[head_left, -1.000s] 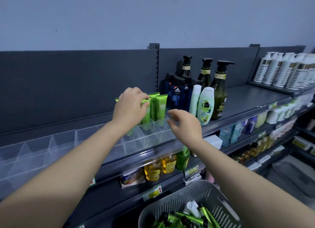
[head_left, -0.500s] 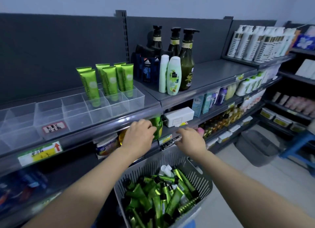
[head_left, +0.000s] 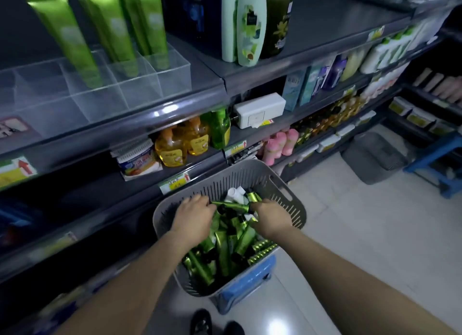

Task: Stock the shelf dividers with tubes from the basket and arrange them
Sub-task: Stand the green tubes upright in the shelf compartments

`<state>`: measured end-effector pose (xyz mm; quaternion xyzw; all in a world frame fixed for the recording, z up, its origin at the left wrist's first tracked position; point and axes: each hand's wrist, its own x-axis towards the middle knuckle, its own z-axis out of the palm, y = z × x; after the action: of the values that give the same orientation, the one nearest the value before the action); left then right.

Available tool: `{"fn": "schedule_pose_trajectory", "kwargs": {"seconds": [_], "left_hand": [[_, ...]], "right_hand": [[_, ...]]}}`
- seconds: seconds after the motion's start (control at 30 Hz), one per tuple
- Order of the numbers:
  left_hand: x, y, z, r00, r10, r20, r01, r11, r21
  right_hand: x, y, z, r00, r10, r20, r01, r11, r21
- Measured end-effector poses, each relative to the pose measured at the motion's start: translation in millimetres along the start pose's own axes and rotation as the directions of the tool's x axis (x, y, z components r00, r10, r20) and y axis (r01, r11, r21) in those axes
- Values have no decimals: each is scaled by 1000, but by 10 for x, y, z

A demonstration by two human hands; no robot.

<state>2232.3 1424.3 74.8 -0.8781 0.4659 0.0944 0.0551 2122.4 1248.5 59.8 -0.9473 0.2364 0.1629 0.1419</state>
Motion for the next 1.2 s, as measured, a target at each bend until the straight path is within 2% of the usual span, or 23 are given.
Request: {"fn": "schedule_pose_trajectory", "kwargs": {"seconds": [0.17, 0.33, 0.47, 0.63, 0.73, 0.83, 0.9, 1.0, 1.1, 1.2], "left_hand": [[78, 0, 444, 973, 35, 228, -47, 998, 45], [160, -81, 841, 910, 87, 406, -124, 990, 67], [298, -135, 1003, 899, 121, 420, -184, 976, 113], [453, -190, 1105, 906, 184, 382, -250, 960, 130], [507, -236, 1116, 919, 203, 339, -217, 976, 4], [545, -250, 984, 951, 175, 255, -101, 954, -281], [571, -252, 845, 968, 132, 213, -18, 885, -465], [622, -273, 659, 975, 64, 211, 91, 754, -651], [651, -335, 508, 949, 32, 314, 229, 614, -755], [620, -439, 397, 902, 75, 425, 332, 509, -794]], "right_hand": [[199, 48, 376, 974, 41, 225, -31, 998, -50], [422, 68, 681, 942, 41, 333, -7, 995, -101], [611, 99, 832, 921, 33, 389, 33, 986, -162], [728, 166, 961, 896, 49, 442, 117, 933, -339], [760, 153, 1007, 909, 46, 415, 152, 890, -431], [793, 151, 1033, 930, 7, 367, 179, 864, -471], [791, 186, 1020, 925, -10, 379, 187, 882, -433], [756, 246, 957, 898, 8, 439, 131, 949, -286], [734, 277, 878, 871, -89, 482, 197, 964, -178], [715, 329, 726, 858, -99, 505, 120, 993, -8]]}}
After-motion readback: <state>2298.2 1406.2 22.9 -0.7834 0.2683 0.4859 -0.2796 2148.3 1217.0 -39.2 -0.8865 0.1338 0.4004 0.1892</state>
